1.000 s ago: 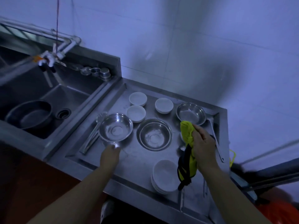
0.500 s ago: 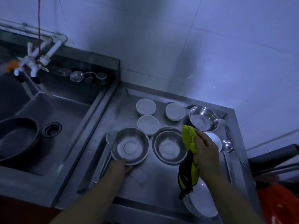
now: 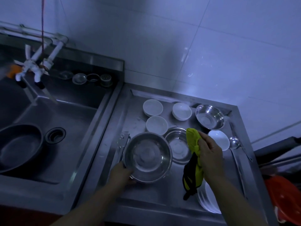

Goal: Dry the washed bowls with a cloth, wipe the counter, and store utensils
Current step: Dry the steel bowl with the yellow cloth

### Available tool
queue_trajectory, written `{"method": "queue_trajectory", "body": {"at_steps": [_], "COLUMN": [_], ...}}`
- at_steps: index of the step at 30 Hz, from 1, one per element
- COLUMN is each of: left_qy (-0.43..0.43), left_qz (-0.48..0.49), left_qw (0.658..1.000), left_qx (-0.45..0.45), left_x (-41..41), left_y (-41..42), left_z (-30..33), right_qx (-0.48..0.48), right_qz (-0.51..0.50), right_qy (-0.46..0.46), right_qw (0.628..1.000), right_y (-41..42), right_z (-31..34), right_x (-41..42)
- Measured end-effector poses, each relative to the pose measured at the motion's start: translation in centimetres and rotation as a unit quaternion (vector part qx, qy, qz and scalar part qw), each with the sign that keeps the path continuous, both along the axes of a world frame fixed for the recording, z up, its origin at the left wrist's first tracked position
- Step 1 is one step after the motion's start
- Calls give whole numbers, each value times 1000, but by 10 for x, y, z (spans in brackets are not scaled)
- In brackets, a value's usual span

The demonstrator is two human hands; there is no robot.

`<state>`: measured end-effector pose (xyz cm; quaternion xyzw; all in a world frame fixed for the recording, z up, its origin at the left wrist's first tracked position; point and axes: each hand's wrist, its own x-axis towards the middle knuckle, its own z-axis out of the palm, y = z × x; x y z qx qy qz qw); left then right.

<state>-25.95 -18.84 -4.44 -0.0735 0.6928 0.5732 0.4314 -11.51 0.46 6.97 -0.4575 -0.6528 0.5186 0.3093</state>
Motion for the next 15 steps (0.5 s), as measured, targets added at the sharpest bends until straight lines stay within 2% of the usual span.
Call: {"method": "queue_trajectory", "body": {"at_steps": [3, 5, 8, 10, 13, 15], "left_qy": [166, 278, 383, 431, 435, 458], "left_qz": [-50, -106, -142, -152, -128, -152], "left_qw": [985, 953, 911, 887, 888, 871], "left_qx": [-19, -53, -57, -69, -78, -97], "left_x": [-9, -14, -18, -19, -19, -14], "left_y": [-10, -18, -28, -31, -33, -37], "left_z": [17, 28, 44, 58, 77, 86], "right_qx": [17, 20, -11, -16, -9, -16], "right_qz": [15, 18, -4, -12, -28, -31], "right_qy": [-14, -11, 8, 8, 4, 1], "right_qw": [1000, 1000, 1000, 1000, 1000, 999], "right_y": [-2, -4, -7, -8, -10, -10], "right_z": [-4, -6, -7, -7, -4, -1], "right_x": [-3, -6, -9, -8, -7, -7]}}
